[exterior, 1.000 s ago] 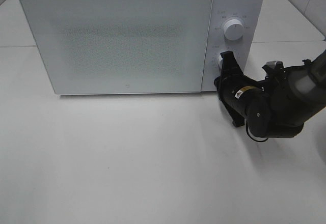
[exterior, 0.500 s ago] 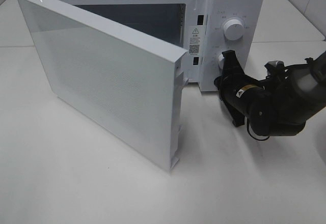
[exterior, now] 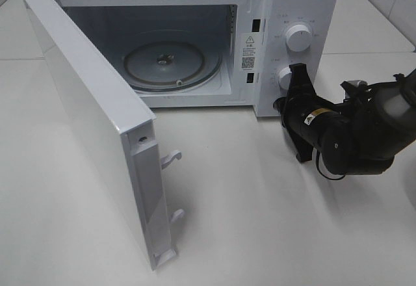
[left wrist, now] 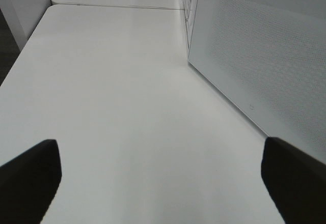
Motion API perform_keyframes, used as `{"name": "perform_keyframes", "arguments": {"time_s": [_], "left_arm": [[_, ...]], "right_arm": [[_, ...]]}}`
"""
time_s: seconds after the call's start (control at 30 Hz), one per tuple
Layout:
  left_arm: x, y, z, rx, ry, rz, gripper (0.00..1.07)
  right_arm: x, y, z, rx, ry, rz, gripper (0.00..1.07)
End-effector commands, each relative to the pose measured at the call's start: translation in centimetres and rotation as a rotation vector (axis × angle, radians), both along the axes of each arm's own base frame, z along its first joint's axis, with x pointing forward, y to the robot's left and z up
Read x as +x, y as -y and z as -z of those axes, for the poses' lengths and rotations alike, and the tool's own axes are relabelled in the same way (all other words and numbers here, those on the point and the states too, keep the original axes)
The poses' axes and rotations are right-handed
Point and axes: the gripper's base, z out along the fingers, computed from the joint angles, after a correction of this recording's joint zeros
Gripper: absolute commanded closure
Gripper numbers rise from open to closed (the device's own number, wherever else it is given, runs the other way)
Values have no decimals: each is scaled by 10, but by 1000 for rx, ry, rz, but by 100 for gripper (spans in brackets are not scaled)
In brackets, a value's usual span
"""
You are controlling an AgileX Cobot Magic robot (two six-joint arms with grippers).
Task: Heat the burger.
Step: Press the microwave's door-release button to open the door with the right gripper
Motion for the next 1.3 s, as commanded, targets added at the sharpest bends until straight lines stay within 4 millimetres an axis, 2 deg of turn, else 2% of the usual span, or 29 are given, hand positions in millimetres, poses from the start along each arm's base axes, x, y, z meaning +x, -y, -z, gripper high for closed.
{"name": "perform_keyframes", "arguments": {"time_s": [0.03,0.27,0.47,0.8,1.3], "left_arm": [[-2,1,1,-8,13,0,7],[-2,1,1,-8,13,0,7],[-2,1,1,-8,13,0,7],[-2,1,1,-8,13,0,7],[-2,1,1,-8,13,0,7]], "right_arm": [[8,5,-16,22,89,33,107],[1,9,-17,18,83,34,107],[-3,-3,-16,30,72,-7,107],[-9,-6,-15,31,62,-16,107],[-29,2,-8,24,3,-18,107]]}}
